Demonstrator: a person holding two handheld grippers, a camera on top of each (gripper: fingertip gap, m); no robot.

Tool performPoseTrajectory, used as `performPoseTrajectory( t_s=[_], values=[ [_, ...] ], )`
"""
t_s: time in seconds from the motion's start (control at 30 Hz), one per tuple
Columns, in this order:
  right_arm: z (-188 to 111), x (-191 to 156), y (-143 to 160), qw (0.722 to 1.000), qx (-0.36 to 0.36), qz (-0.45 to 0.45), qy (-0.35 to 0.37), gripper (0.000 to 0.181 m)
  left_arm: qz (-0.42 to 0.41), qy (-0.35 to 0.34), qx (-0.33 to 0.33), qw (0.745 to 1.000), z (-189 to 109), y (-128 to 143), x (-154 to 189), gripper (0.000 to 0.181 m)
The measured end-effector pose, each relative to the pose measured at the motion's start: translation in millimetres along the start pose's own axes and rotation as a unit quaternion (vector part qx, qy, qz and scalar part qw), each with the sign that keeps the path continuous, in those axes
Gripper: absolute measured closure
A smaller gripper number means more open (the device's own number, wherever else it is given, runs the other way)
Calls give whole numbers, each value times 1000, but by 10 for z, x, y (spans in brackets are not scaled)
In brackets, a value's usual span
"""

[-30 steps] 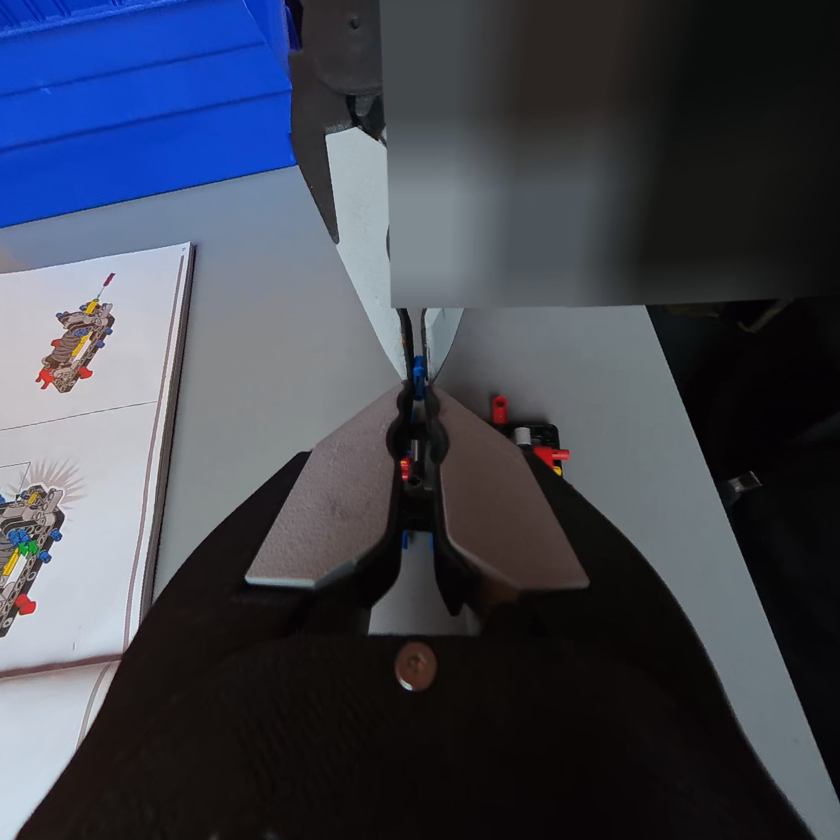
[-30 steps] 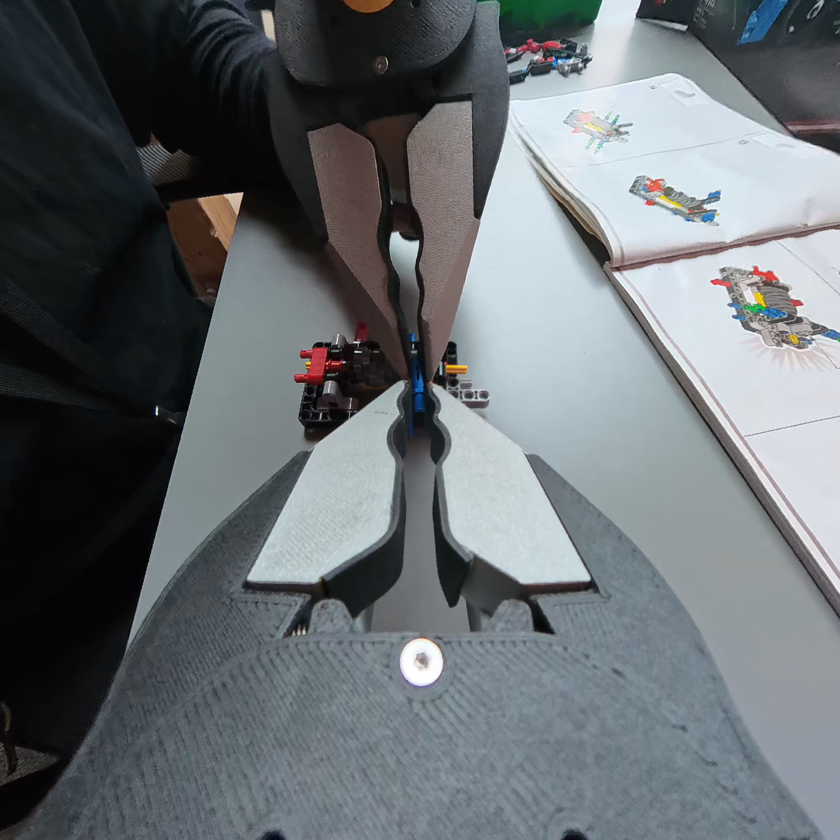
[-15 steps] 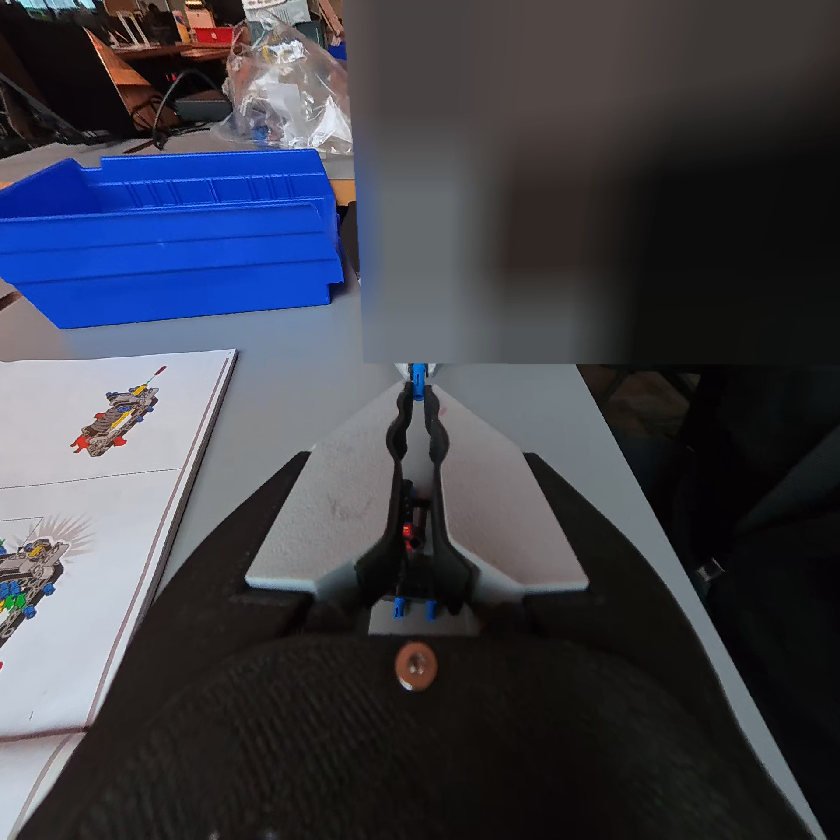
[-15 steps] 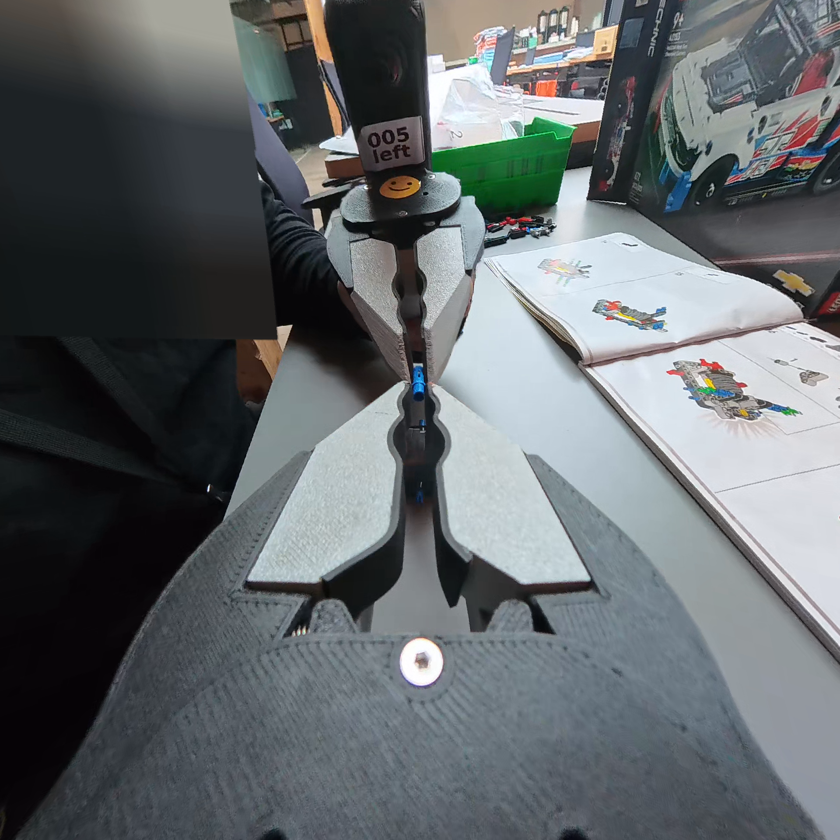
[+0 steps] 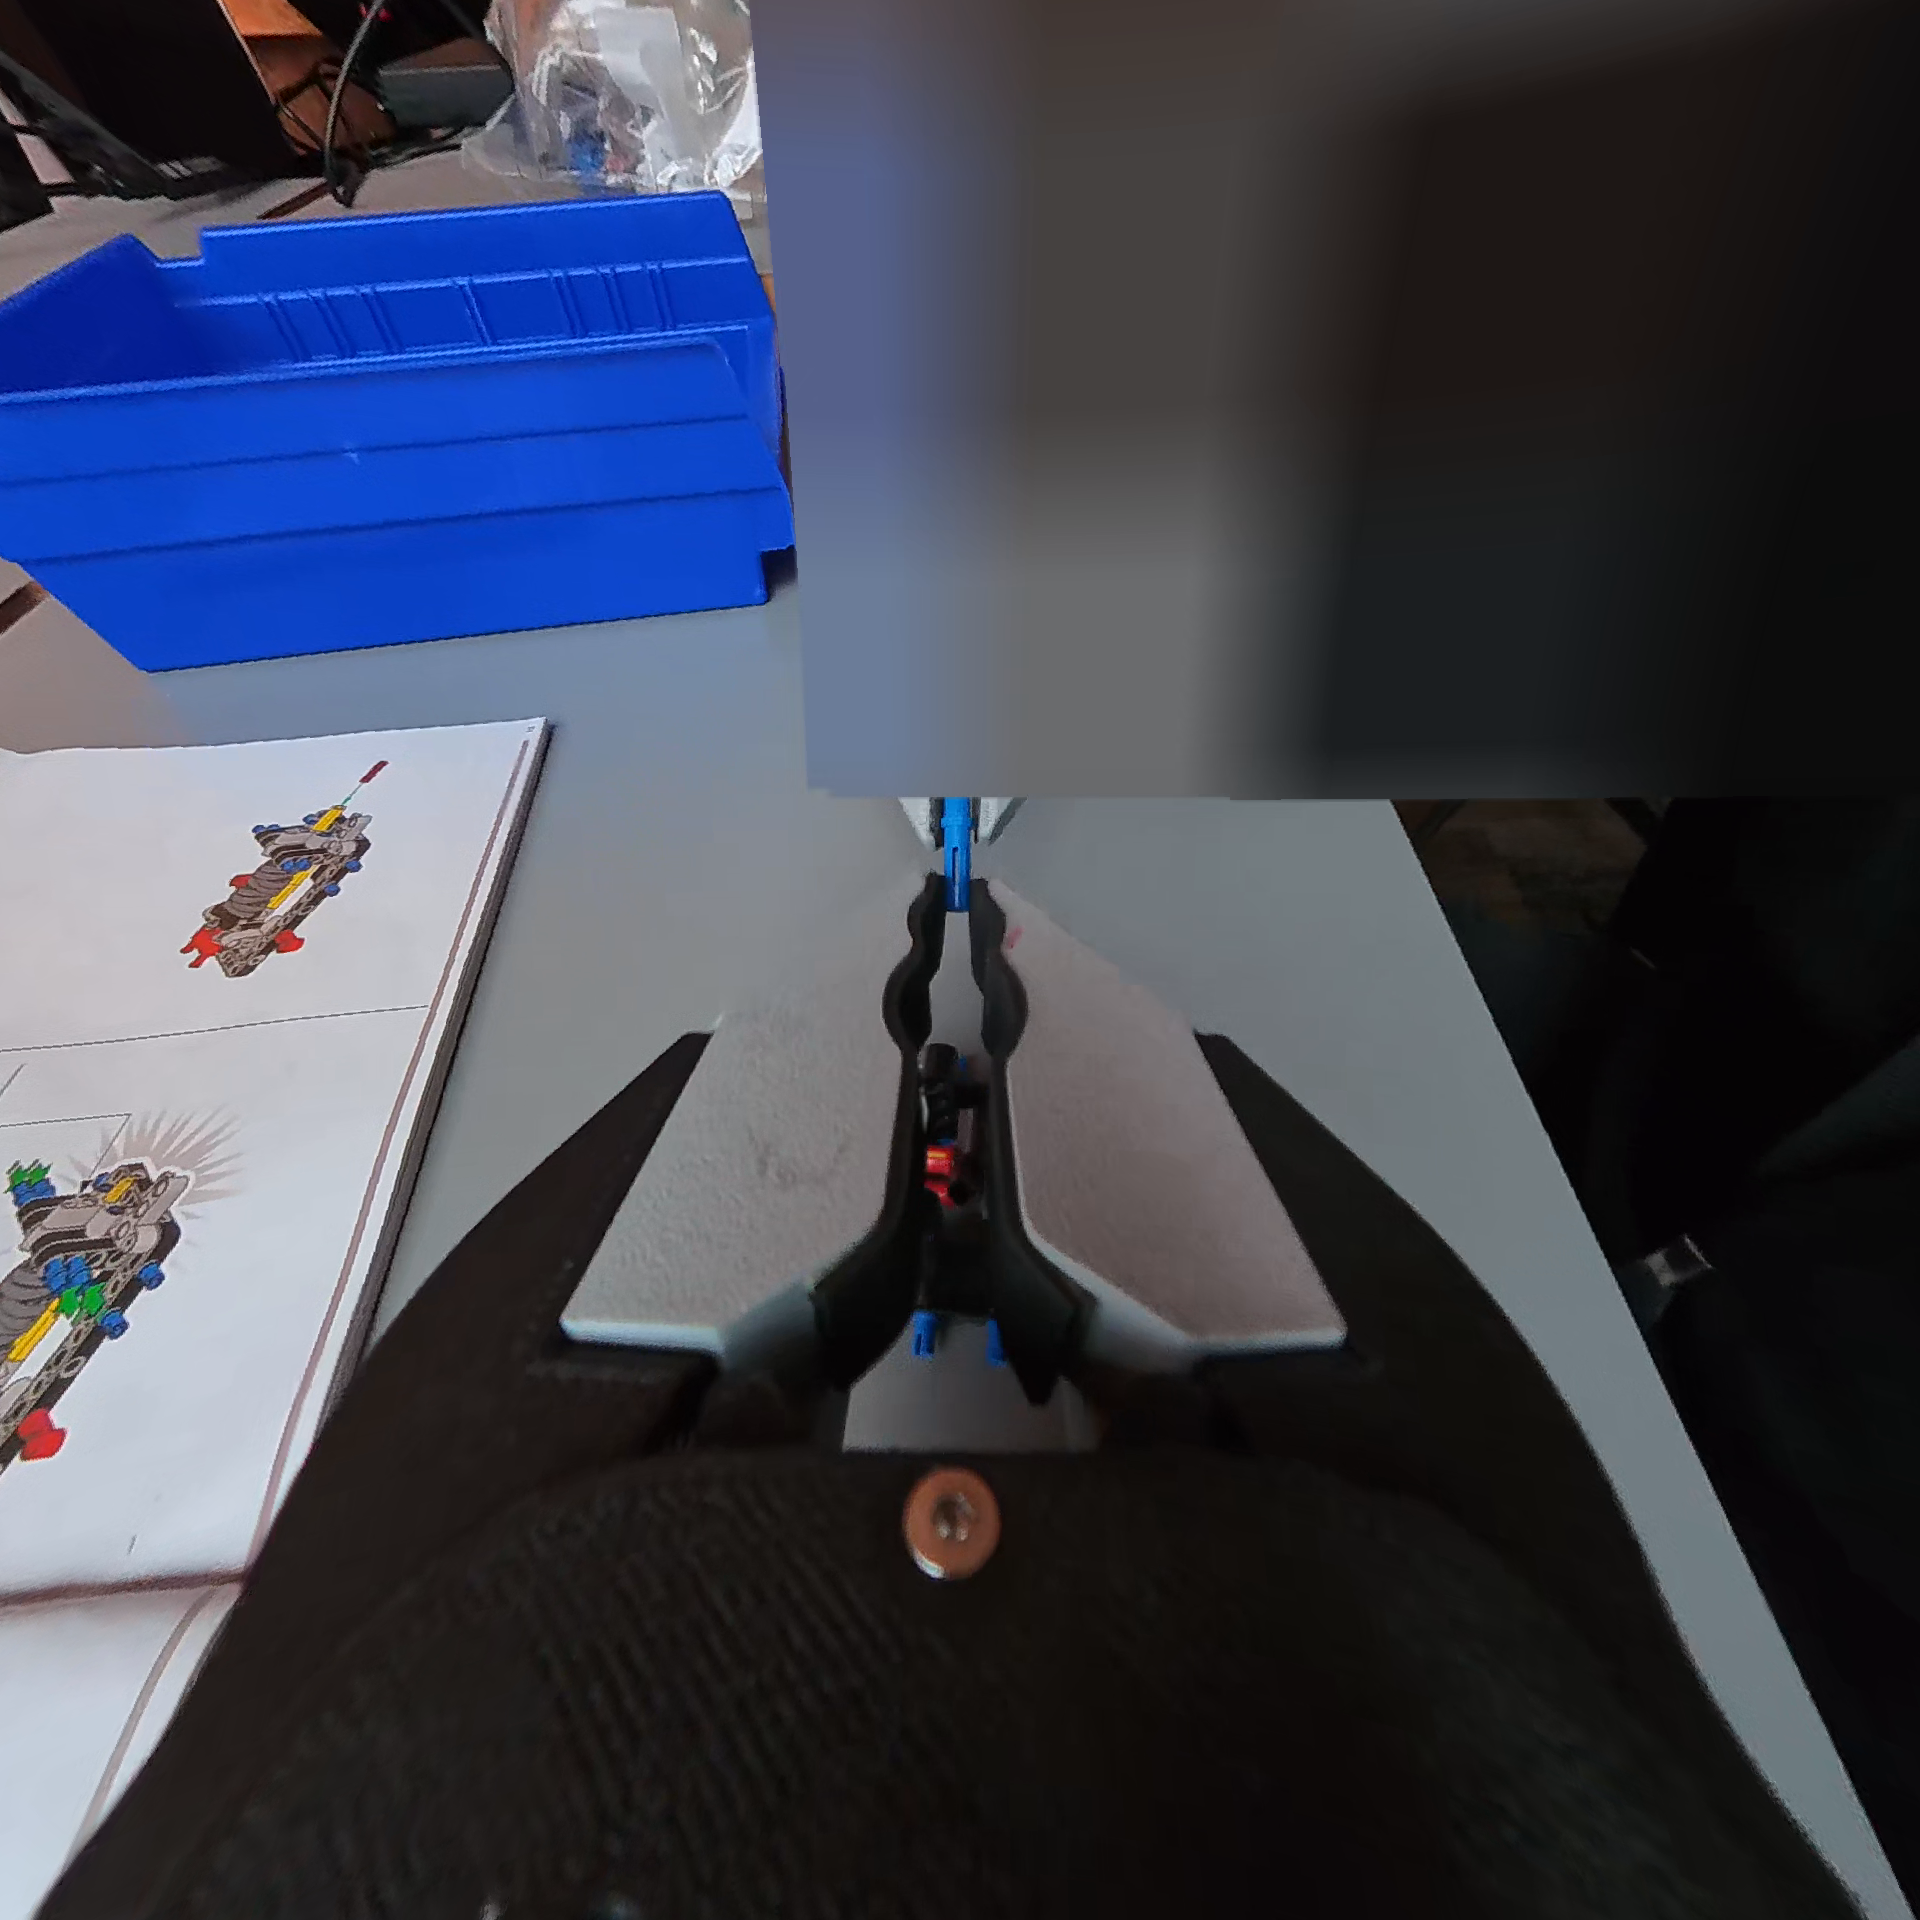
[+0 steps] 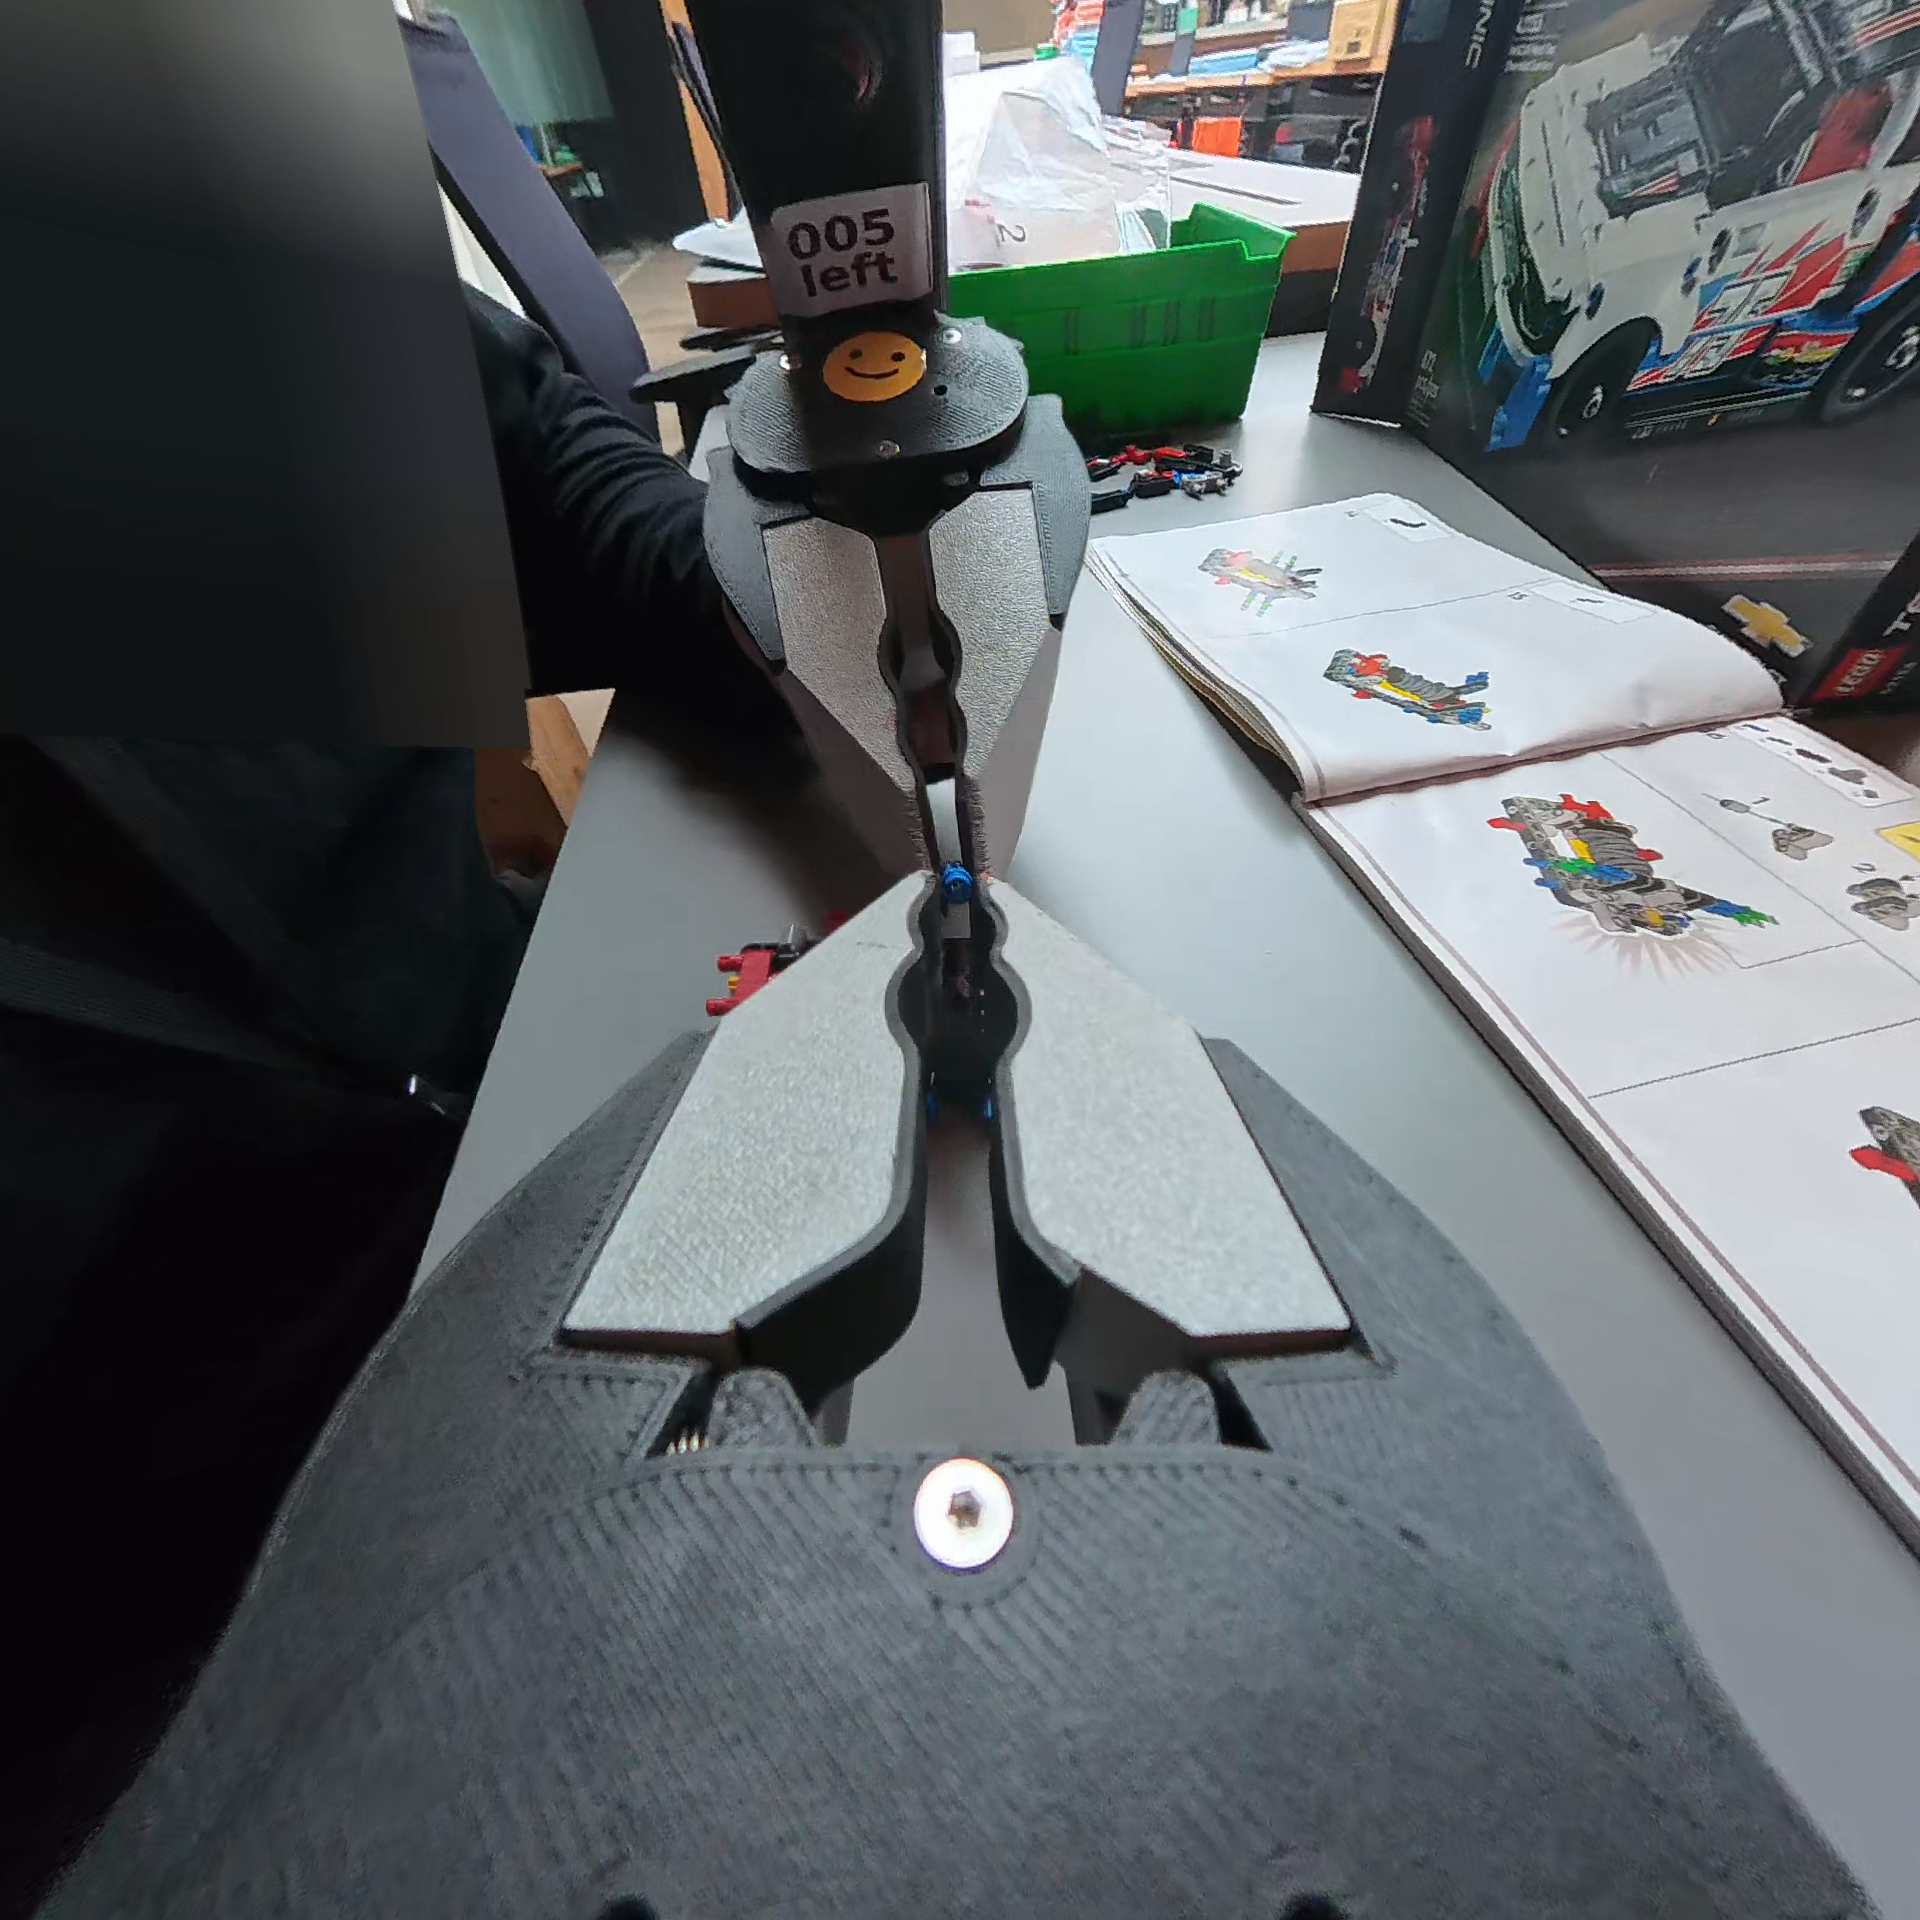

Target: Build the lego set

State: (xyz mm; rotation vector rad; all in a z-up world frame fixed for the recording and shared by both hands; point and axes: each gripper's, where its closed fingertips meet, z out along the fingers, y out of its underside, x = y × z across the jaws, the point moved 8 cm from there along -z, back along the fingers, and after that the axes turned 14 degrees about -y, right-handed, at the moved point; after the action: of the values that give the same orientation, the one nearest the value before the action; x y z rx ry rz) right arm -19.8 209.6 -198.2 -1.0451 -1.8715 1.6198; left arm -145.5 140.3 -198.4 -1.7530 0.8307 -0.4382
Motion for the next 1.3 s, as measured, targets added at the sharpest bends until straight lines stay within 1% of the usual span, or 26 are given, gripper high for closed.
performPoseTrajectory(
  t_s=[0.4,0.53,0.97,1.03,1.1,1.13,1.17,1.2,1.23,1.27,1.3],
  values=[
    [35,27,49,999,-30,-2,19,180,18,-16,-38,999,18,38,-9,179],
    [53,33,75,999,-46,-4,26,177,28,-18,-50,998,27,52,-1,179],
    [76,27,85,998,-54,-5,25,180,27,-16,-60,998,45,70,4,179],
    [81,23,97,998,-63,-5,24,180,28,-14,-64,997,55,83,10,179],
    [101,29,131,997,-76,0,24,180,27,-4,-83,996,70,119,8,179],
    [106,41,149,996,-84,5,29,180,25,1,-100,995,76,151,-3,175],
    [101,57,167,995,-90,7,36,180,24,1,-116,993,83,180,-19,163],
    [91,66,182,995,-94,10,38,180,23,1,-127,992,88,197,-32,156],
    [83,68,190,995,-96,14,36,180,23,5,-135,991,92,208,-32,153],
    [78,65,192,995,-95,17,33,180,26,8,-144,989,98,219,-28,153],
    [76,63,197,995,-97,18,31,180,31,10,-153,988,104,233,-20,160]
  ],
)
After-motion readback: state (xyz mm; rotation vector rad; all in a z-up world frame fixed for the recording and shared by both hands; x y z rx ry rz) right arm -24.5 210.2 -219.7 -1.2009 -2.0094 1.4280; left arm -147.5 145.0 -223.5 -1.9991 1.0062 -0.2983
